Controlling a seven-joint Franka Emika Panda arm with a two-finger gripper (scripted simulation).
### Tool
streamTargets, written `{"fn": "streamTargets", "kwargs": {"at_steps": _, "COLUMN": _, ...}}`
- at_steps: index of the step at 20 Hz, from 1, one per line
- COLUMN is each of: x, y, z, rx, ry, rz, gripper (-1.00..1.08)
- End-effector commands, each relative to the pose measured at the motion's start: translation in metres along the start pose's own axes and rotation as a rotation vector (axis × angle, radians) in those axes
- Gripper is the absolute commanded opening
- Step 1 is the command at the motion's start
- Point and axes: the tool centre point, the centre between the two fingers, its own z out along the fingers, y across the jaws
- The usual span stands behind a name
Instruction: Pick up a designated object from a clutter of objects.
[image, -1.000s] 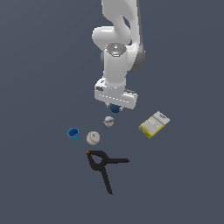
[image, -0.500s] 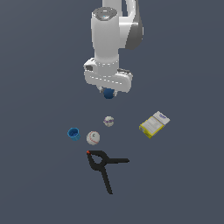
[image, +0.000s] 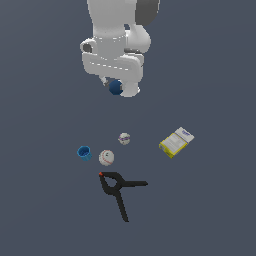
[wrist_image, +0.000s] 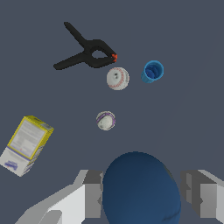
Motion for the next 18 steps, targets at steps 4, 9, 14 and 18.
{"fn": "streamTargets", "kwargs": {"at_steps": 4, "x": 0.000, "y": 0.015, "z": -0.036, "rx": -0.003, "ry": -0.004, "rz": -0.001, "gripper": -1.00}}
{"fn": "streamTargets", "kwargs": {"at_steps": 9, "x": 0.001, "y": 0.023, "z": -0.058, "rx": -0.004, "ry": -0.006, "rz": -0.001, "gripper": -1.00}}
{"fn": "streamTargets", "kwargs": {"at_steps": 14, "x": 0.002, "y": 0.027, "z": -0.067, "rx": -0.005, "ry": -0.006, "rz": -0.002, "gripper": -1.00}}
{"fn": "streamTargets", "kwargs": {"at_steps": 18, "x": 0.002, "y": 0.026, "z": -0.067, "rx": -0.005, "ry": -0.006, "rz": -0.002, "gripper": -1.00}}
